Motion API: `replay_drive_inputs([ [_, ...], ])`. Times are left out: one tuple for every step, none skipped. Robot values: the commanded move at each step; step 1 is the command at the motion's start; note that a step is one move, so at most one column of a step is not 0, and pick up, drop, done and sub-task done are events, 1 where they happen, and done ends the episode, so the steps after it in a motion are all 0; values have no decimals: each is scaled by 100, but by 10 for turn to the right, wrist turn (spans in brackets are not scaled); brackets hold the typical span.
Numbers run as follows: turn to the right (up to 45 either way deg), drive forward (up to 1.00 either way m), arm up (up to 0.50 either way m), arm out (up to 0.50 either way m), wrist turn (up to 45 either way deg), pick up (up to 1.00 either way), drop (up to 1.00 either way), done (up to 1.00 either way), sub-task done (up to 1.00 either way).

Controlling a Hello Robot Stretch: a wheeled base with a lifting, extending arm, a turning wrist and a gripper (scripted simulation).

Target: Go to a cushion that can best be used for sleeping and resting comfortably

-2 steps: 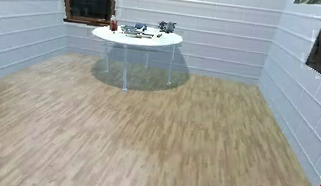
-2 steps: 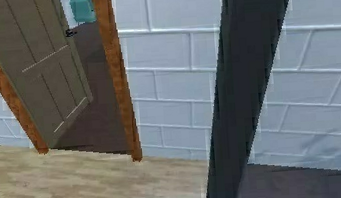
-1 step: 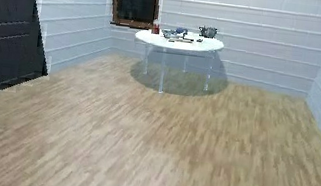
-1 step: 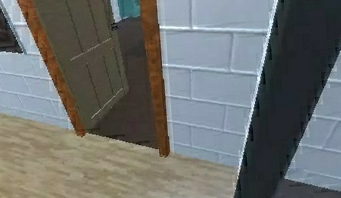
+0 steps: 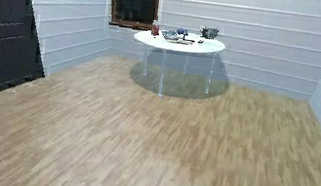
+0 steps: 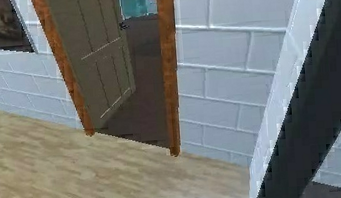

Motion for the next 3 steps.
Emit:
replay_drive_inputs([
  [450, 0, 0, 0, 0, 0, 0, 0, 0],
  [180, 0, 0, 0, 0, 0, 0, 0, 0],
  [0, 100, 0, 0, 0, 0, 0, 0, 0],
])
